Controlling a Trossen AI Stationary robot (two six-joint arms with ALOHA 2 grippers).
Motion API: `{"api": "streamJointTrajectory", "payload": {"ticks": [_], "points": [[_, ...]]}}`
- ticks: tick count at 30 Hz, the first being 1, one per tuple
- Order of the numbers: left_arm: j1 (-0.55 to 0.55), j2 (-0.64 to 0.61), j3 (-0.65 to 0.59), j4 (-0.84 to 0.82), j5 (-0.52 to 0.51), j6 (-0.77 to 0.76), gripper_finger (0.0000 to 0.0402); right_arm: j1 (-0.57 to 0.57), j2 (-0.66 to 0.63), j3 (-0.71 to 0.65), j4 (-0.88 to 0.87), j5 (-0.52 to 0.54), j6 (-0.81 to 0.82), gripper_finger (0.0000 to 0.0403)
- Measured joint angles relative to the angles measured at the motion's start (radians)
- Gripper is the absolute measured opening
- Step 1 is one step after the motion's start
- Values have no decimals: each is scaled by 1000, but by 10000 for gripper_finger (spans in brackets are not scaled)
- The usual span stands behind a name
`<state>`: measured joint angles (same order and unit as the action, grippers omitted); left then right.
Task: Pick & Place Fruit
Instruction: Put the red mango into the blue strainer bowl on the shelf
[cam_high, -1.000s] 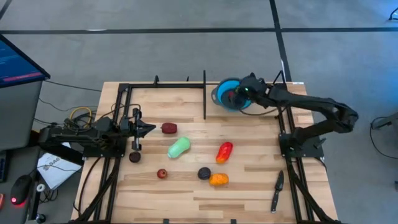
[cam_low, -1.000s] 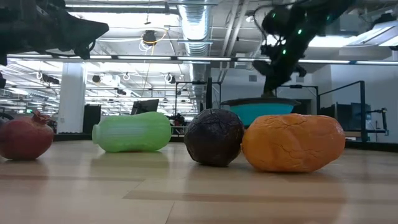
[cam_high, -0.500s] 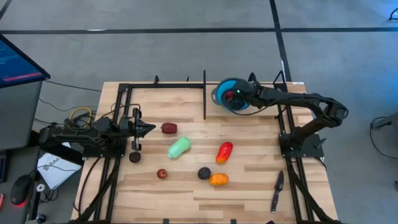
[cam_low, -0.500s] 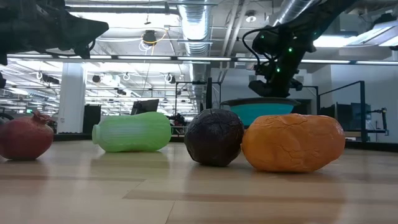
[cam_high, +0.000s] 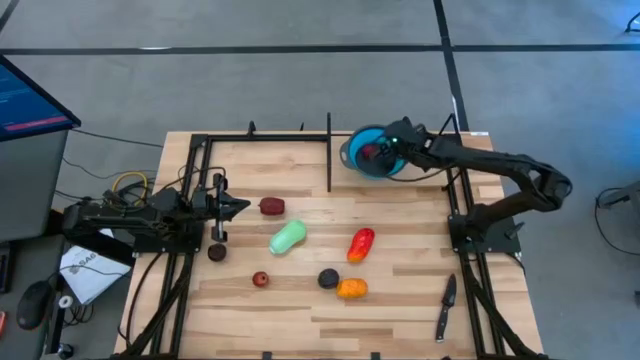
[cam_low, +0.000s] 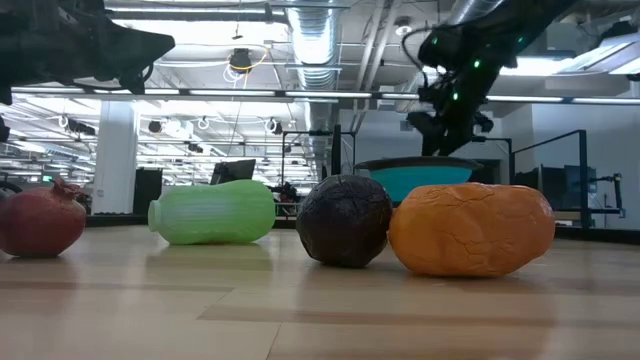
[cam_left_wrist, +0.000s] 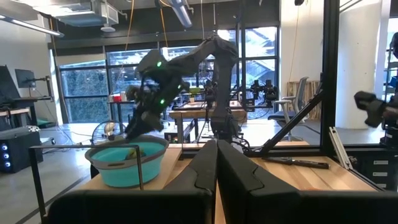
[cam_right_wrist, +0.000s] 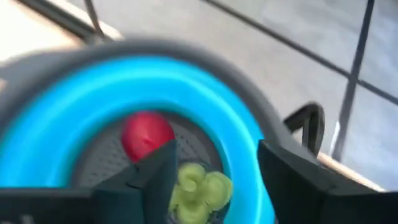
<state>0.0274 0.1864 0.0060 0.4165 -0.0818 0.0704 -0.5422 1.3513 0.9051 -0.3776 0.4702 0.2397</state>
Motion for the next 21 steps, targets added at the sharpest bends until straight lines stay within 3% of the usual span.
{"api": "streamJointTrajectory", "payload": {"ticks": [4,11,16,21], "points": [[0,0,0,3,0,0,3,56,-94,0,32,2,-1,246],[0,0,0,5,0,-13,3,267,-190,0,84,2,-6,243],[0,0,0,7,0,-34,3,501,-134,0,64,-12,-82,234],[0,0,0,10,0,-34,3,691,-40,0,41,-143,-78,229]]}}
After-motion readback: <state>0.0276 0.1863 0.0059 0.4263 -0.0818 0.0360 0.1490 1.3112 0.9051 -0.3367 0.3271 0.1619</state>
